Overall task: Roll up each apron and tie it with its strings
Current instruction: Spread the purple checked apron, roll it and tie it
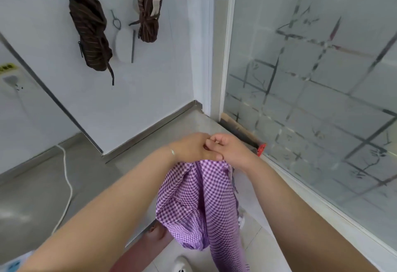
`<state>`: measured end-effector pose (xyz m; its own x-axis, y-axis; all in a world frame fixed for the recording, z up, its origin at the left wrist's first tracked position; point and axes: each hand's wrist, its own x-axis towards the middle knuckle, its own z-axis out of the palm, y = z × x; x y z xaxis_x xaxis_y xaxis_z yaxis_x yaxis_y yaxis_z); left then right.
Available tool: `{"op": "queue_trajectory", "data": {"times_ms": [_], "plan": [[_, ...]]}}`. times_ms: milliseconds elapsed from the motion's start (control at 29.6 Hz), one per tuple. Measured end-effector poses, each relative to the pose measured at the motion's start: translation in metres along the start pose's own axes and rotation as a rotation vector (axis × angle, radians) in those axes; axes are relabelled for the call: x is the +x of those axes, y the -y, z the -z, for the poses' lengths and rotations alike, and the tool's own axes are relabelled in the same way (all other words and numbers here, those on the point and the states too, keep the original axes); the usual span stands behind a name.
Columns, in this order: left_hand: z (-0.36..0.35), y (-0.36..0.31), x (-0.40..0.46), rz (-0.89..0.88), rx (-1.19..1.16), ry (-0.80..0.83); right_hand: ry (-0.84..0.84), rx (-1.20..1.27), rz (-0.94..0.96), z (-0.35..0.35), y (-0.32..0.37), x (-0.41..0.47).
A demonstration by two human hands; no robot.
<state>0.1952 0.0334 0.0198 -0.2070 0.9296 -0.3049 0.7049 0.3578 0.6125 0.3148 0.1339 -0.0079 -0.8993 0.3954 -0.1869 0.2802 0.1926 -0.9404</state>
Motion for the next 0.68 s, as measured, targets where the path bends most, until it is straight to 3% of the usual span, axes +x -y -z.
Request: {"op": "queue_trajectory", "data": {"times_ms": [135, 270, 338, 473, 676], "plan": [[0.014, 0.013, 0.004, 0.077, 0.086, -0.139, -0.011, -0.124, -0.080, 0.000, -0.004, 0.010], [0.038, 0.031, 0.002, 0.060, -0.023, -0.247, 0.213, -0.176, -0.132, 0.007, -0.010, 0.013], [0.046, 0.037, 0.001, 0.058, -0.089, -0.275, 0.246, -0.244, -0.196, 0.009, -0.017, 0.014], [0.056, 0.039, -0.004, 0.049, -0.192, -0.264, 0.227, -0.304, -0.302, 0.012, -0.024, 0.014], [0.055, 0.024, -0.005, 0.010, -0.171, -0.194, -0.019, -0.237, -0.127, 0.001, -0.008, 0.010]]}}
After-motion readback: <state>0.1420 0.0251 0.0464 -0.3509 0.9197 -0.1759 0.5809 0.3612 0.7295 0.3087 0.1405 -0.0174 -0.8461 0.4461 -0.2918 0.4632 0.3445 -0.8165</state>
